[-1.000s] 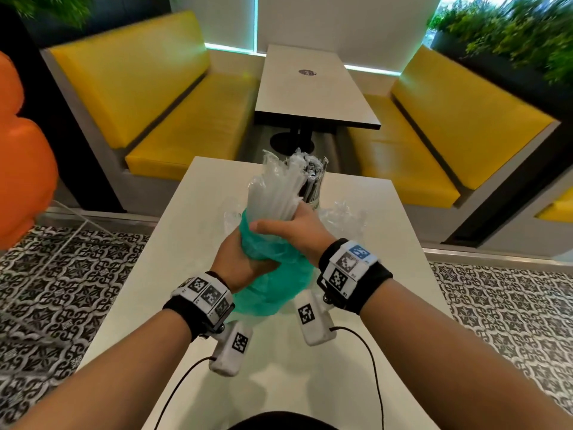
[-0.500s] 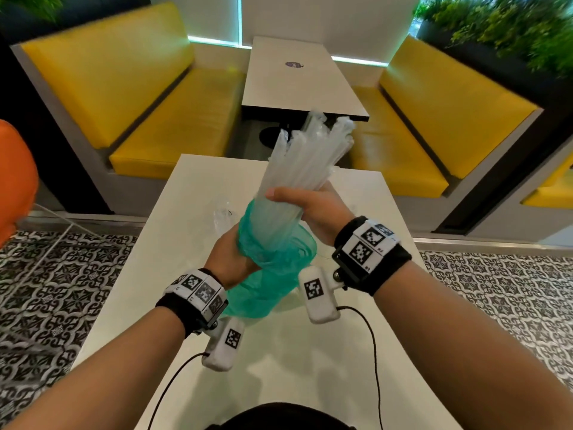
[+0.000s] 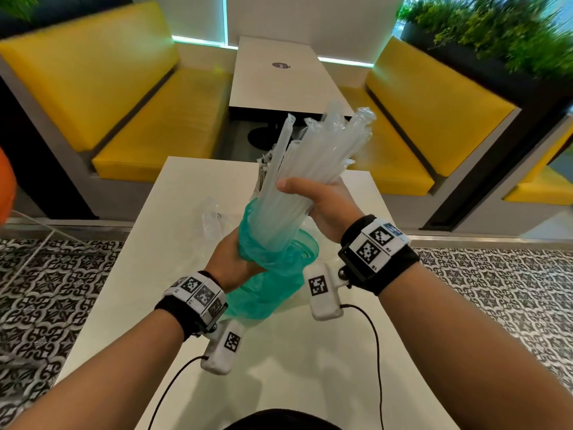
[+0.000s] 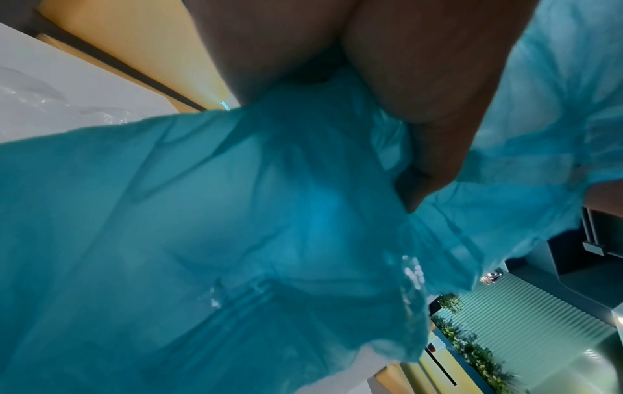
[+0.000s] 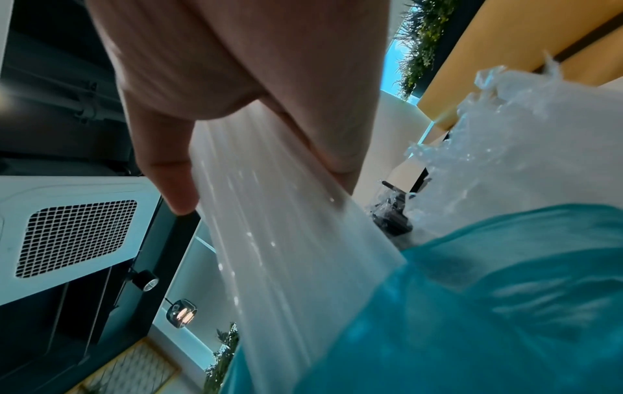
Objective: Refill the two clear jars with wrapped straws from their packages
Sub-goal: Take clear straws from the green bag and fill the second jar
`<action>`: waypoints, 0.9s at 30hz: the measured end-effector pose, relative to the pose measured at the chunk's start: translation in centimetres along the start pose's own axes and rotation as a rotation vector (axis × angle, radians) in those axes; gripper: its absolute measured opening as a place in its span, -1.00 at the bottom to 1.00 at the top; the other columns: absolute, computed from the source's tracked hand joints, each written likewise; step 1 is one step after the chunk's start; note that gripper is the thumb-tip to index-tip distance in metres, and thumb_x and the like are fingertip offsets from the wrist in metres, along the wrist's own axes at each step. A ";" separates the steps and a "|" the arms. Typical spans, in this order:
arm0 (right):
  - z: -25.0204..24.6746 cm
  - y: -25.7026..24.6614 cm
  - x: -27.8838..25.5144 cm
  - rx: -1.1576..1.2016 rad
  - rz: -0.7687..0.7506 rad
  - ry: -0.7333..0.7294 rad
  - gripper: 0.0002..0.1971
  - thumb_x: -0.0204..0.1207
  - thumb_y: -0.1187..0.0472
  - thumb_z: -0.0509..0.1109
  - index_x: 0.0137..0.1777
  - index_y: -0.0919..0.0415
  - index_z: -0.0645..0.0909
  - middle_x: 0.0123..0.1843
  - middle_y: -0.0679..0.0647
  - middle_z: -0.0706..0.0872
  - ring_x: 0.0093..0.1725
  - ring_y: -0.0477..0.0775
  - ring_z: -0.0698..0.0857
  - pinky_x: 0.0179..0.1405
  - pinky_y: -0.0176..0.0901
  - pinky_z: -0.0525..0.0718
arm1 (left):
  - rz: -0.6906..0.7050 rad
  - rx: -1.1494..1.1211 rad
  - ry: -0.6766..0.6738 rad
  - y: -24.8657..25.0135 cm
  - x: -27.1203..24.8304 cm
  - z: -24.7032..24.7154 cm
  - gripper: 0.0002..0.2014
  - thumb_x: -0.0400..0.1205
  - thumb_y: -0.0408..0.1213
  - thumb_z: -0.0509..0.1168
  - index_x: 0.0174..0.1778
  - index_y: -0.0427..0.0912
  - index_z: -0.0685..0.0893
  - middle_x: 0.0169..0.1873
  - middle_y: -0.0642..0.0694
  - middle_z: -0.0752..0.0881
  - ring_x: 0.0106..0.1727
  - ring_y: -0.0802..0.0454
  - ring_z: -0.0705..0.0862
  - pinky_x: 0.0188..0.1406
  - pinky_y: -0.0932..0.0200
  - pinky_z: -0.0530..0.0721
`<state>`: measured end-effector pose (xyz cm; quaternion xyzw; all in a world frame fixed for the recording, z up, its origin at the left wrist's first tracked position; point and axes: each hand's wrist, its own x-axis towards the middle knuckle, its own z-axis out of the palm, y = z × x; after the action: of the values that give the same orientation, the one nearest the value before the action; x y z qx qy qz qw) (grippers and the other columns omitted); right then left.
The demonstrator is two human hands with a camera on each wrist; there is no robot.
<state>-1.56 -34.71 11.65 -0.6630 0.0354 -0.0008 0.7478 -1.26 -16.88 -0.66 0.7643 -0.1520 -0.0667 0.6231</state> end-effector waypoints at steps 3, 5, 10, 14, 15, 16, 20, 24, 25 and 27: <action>0.2 0.5 0.1 -0.035 0.007 0.024 -0.39 0.12 0.26 0.68 0.23 0.31 0.68 0.13 0.26 0.81 0.13 0.25 0.79 0.21 0.28 0.73 | 0.007 -0.044 -0.026 0.5 0.0 0.5 -0.09 0.10 0.11 0.61 0.42 0.05 0.54 0.21 0.24 0.71 0.19 0.44 0.68 0.12 0.45 0.65; 0.7 1.3 -0.2 -0.098 0.024 0.021 -0.35 0.01 0.16 0.71 0.18 0.27 0.71 0.07 0.21 0.83 0.08 0.24 0.81 0.17 0.27 0.75 | 0.024 -0.085 -0.044 1.0 0.0 0.9 -0.07 0.09 0.05 0.64 0.44 0.09 0.52 0.26 0.21 0.72 0.23 0.41 0.70 0.17 0.39 0.68; 1.2 2.5 -0.8 -0.120 0.043 0.014 -0.45 0.16 0.24 0.72 0.19 0.26 0.70 0.05 0.20 0.83 0.05 0.19 0.82 0.14 0.23 0.77 | 0.050 -0.108 -0.040 1.1 0.3 0.6 -0.10 0.23 0.03 0.64 0.52 -0.09 0.53 0.36 -0.04 0.73 0.37 0.03 0.72 0.38 -0.05 0.69; 0.9 1.8 -0.5 0.010 0.038 -0.006 -0.42 0.18 0.29 0.70 0.23 0.39 0.68 0.12 0.30 0.81 0.13 0.28 0.80 0.22 0.28 0.73 | 0.063 -0.187 -0.028 0.8 0.5 0.4 -0.24 0.36 -0.10 0.66 0.49 -0.13 0.57 0.36 -0.13 0.75 0.38 -0.16 0.72 0.38 -0.35 0.65; 0.8 1.6 -0.5 0.020 0.037 -0.015 -0.44 0.21 0.31 0.69 0.24 0.39 0.67 0.13 0.31 0.81 0.14 0.29 0.79 0.23 0.28 0.72 | 0.064 -0.209 -0.034 0.9 0.5 0.4 -0.24 0.35 -0.09 0.66 0.46 -0.15 0.57 0.33 -0.11 0.76 0.35 -0.14 0.74 0.35 -0.31 0.68; 0.7 1.5 -0.4 0.029 0.033 -0.021 -0.45 0.23 0.32 0.68 0.25 0.39 0.67 0.14 0.31 0.80 0.14 0.29 0.79 0.24 0.28 0.71 | 0.062 -0.225 -0.037 1.0 0.6 0.4 -0.28 0.34 -0.09 0.66 0.42 -0.15 0.59 0.28 -0.05 0.79 0.31 -0.08 0.76 0.33 -0.22 0.72; 0.0 1.0 -0.1 0.057 0.013 -0.029 -0.48 0.25 0.36 0.66 0.25 0.35 0.68 0.16 0.30 0.80 0.18 0.29 0.78 0.30 0.31 0.67 | 0.073 -0.212 -0.050 1.5 0.1 0.4 -0.48 0.31 -0.05 0.48 0.20 0.00 0.58 0.04 0.40 0.81 0.08 0.40 0.75 0.15 0.32 0.72; -0.2 0.8 0.1 0.030 0.013 -0.042 -0.40 0.21 0.33 0.68 0.30 0.36 0.64 0.19 0.29 0.79 0.20 0.27 0.77 0.33 0.29 0.66 | 0.089 -0.203 -0.051 1.2 0.2 0.3 -0.52 0.29 -0.06 0.46 0.12 -0.01 0.57 -0.05 0.41 0.81 -0.01 0.46 0.74 0.05 0.39 0.70; -0.2 0.7 0.1 0.027 0.013 -0.038 -0.37 0.18 0.30 0.69 0.30 0.36 0.64 0.19 0.29 0.79 0.21 0.27 0.77 0.32 0.29 0.66 | 0.093 -0.185 -0.054 1.1 0.3 0.2 -0.52 0.28 -0.05 0.46 0.12 0.01 0.56 -0.04 0.35 0.82 -0.01 0.47 0.73 0.06 0.37 0.70; -0.3 0.6 0.2 0.031 0.008 -0.026 -0.36 0.15 0.29 0.70 0.29 0.34 0.65 0.19 0.29 0.79 0.21 0.27 0.77 0.31 0.29 0.67 | 0.101 -0.149 -0.066 1.2 0.5 -0.1 -0.53 0.29 -0.01 0.45 0.12 0.04 0.57 -0.01 0.16 0.79 0.00 0.44 0.73 0.14 0.17 0.70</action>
<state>-1.44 -34.97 10.99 -0.6511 0.0282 0.0102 0.7584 -0.90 -17.21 0.61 0.7047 -0.2053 -0.0717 0.6753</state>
